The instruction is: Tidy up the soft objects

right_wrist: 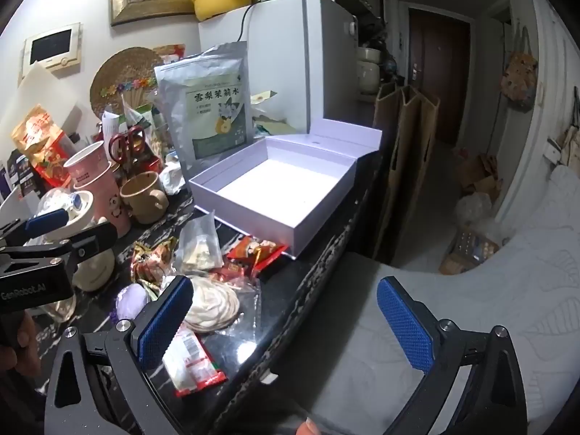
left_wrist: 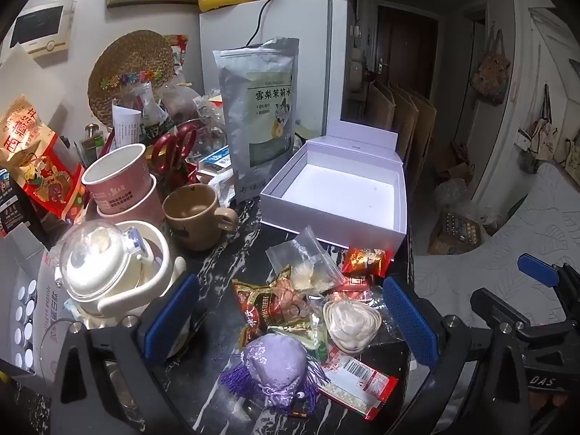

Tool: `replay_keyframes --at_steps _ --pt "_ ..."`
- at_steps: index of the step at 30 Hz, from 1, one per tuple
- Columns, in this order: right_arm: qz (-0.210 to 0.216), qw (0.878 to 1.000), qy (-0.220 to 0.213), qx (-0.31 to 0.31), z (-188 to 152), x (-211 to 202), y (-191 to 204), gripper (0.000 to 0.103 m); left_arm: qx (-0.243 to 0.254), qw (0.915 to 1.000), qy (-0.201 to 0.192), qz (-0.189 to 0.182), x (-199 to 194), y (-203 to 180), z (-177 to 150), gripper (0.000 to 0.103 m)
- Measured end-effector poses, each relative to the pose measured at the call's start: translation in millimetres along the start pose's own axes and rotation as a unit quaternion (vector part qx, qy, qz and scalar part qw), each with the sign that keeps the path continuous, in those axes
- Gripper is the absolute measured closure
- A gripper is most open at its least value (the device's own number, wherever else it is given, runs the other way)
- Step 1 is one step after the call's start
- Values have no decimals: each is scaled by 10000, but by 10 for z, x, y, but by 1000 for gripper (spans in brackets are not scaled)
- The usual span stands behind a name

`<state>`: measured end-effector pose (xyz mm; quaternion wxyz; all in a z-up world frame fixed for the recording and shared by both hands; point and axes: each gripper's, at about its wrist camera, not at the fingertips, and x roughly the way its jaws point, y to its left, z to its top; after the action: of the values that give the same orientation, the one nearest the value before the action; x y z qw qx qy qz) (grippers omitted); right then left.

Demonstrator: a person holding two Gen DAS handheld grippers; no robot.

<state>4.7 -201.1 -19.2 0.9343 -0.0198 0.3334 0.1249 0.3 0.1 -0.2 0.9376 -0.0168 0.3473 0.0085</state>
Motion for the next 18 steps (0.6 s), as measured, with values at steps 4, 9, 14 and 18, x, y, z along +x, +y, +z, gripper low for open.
replay_keyframes --at_steps 4,9,14,18 --pt "-32 10000 35 -38 5 12 19 0 15 10000 -52 -5 -27 -2 10 0" --pt "-45 10000 35 -9 6 10 19 0 -13 10000 -70 -46 -51 37 45 0" --pt "-76 10000 8 4 -49 -1 -71 0 65 9999 -82 -39 -63 -22 29 0" --pt "-187 9998 26 -36 -32 22 -11 0 55 9999 -80 -126 -61 -21 38 0"
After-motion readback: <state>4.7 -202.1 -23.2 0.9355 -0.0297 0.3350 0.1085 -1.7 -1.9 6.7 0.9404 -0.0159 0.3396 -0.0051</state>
